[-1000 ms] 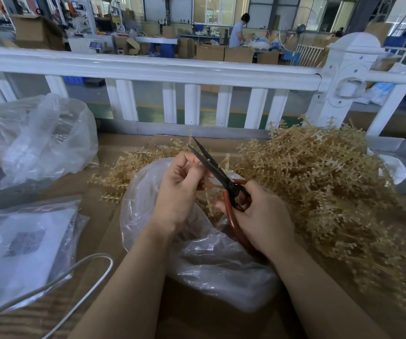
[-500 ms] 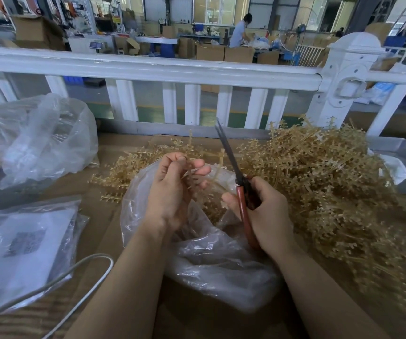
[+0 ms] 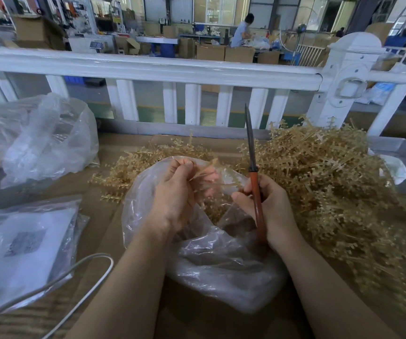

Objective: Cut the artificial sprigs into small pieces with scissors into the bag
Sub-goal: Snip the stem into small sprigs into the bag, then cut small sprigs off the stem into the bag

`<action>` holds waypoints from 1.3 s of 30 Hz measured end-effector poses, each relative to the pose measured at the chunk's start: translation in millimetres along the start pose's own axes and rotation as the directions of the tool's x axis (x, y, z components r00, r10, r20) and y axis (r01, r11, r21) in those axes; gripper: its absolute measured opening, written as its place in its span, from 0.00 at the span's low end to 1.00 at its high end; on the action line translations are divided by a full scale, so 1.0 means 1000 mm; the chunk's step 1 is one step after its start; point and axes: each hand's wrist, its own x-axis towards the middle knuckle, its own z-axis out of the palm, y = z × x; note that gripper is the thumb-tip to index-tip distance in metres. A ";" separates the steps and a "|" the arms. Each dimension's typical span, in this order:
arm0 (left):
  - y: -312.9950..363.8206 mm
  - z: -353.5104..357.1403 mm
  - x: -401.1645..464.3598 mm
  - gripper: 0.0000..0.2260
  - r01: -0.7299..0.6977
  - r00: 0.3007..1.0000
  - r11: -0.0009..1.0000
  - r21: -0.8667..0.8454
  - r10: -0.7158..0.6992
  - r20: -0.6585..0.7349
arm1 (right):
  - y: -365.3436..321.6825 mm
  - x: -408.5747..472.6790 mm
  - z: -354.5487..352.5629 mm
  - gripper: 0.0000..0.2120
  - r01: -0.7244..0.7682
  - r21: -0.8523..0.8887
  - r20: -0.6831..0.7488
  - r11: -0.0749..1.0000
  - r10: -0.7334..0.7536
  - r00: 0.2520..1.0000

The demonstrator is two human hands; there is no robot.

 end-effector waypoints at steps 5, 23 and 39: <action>-0.001 -0.002 -0.001 0.08 0.029 0.999 0.991 0.133 -0.024 -0.036 | 0.002 0.000 0.001 0.13 0.021 0.053 -0.023 0.998 -0.020 1.000; 0.001 -0.009 -0.005 0.18 0.073 0.971 0.897 0.437 -0.164 0.174 | -0.005 -0.002 0.002 0.17 0.034 0.084 -0.061 0.996 -0.029 0.998; -0.003 -0.007 -0.006 0.17 0.240 0.942 0.921 0.307 -0.298 0.157 | -0.006 0.000 0.003 0.16 0.034 0.129 -0.037 0.991 -0.030 0.999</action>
